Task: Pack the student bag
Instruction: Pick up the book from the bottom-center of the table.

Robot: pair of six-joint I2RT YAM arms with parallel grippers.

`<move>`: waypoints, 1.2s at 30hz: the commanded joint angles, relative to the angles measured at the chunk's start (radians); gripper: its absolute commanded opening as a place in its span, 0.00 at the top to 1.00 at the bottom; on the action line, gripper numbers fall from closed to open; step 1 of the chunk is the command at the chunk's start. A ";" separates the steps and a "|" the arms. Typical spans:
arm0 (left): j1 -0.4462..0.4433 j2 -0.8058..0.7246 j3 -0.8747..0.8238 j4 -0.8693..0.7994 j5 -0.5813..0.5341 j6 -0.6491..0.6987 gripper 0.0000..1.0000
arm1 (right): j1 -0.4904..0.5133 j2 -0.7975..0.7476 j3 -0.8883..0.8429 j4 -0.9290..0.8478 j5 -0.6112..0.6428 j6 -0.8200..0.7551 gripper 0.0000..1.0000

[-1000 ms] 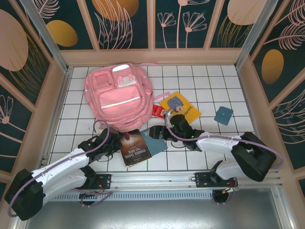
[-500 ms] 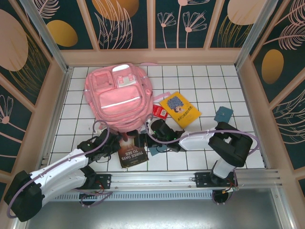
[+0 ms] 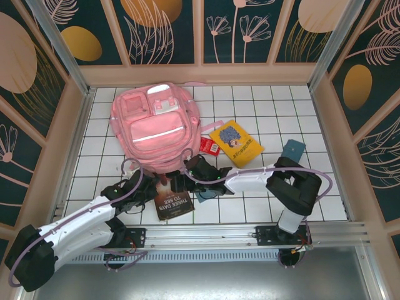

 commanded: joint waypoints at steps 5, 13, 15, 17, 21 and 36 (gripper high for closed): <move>-0.001 -0.027 -0.027 -0.029 -0.028 0.006 1.00 | 0.031 0.091 0.031 -0.153 0.053 0.028 0.23; 0.000 -0.070 -0.023 -0.064 -0.054 0.011 1.00 | -0.008 -0.016 0.011 -0.333 0.217 -0.003 0.21; -0.001 -0.076 -0.033 -0.054 -0.046 0.007 1.00 | -0.037 -0.068 -0.023 -0.340 0.235 -0.004 0.21; -0.001 -0.077 -0.039 -0.041 -0.037 0.008 1.00 | -0.038 -0.117 -0.030 -0.326 0.230 -0.020 0.21; -0.001 -0.076 -0.047 -0.022 -0.027 0.011 1.00 | 0.005 -0.136 0.008 -0.274 0.200 -0.037 0.20; -0.001 -0.064 -0.097 0.042 0.017 -0.012 1.00 | 0.040 0.045 0.011 -0.010 -0.029 0.012 0.23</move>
